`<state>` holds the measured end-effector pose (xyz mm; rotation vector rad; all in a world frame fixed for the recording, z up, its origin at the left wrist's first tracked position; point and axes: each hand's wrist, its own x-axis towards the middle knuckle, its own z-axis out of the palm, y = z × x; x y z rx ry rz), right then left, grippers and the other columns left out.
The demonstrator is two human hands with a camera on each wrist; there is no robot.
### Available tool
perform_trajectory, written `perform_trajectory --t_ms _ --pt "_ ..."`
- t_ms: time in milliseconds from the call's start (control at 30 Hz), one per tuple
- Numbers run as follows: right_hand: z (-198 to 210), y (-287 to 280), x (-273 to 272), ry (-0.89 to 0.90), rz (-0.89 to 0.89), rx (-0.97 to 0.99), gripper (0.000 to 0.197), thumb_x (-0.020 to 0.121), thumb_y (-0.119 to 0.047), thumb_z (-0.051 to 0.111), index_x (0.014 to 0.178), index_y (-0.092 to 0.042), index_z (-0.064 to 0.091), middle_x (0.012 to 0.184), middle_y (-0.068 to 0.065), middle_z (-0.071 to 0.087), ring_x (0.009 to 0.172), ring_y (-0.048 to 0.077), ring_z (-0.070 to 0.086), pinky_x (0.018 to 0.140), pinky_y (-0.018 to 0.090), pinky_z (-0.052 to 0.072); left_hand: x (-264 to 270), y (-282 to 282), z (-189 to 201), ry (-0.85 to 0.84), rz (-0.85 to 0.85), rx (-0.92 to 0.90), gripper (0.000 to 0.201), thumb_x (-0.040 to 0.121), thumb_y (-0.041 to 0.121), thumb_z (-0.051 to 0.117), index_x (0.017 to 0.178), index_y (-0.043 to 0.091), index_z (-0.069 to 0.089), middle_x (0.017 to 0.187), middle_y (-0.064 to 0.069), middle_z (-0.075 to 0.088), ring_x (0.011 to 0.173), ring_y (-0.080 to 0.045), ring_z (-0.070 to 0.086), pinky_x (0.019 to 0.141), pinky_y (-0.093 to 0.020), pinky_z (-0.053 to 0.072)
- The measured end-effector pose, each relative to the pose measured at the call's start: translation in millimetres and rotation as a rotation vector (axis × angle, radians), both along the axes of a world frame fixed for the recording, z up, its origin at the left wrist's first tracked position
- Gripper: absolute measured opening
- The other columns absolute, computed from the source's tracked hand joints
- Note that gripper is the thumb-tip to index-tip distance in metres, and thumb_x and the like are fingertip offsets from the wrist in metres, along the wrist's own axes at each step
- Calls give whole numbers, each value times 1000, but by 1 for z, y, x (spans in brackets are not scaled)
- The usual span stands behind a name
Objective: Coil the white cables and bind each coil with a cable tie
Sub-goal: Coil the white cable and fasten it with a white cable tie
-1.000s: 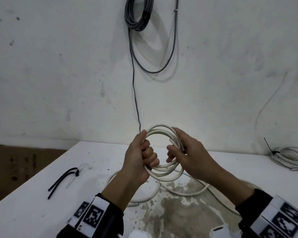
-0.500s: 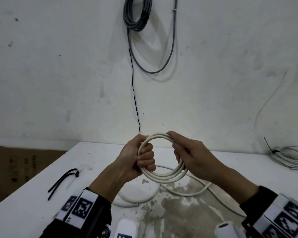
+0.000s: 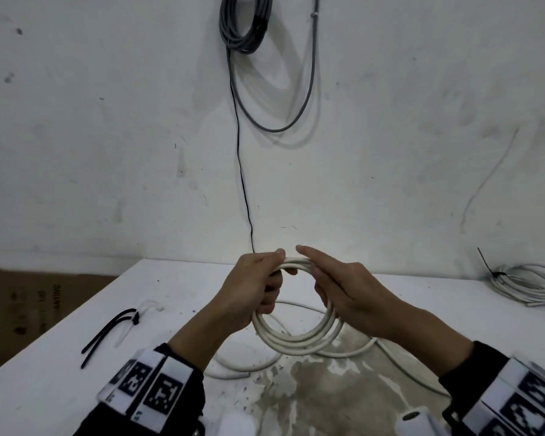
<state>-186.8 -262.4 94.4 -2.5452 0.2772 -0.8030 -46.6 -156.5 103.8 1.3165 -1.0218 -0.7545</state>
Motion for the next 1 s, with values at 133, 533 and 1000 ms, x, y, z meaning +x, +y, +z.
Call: perform_trajectory --t_ms 133,533,1000 --pt "2 -3 1 -27 -17 93 28 100 -25 32 121 -20 50 62 1 57 51 7 50 55 23 45 -2 -2 -2 -11 56 8 39 99 22 41 68 4 57 43 6 24 36 -8 16 38 -16 16" --pt "-2 2 11 25 79 102 29 100 -31 32 119 -18 50 73 -6 57 55 20 64 57 30 52 -5 -4 -1 -39 2 61 36 98 19 43 75 -5 58 41 7 23 35 -7 15 35 -14 16" --pt "-6 5 10 292 11 -14 126 65 -49 77 147 -21 -15 80 -11 60 69 -5 50 68 11 36 -12 -7 -12 -64 -79 142 55 87 47 54 72 -5 63 42 6 22 38 -9 19 37 -17 20"
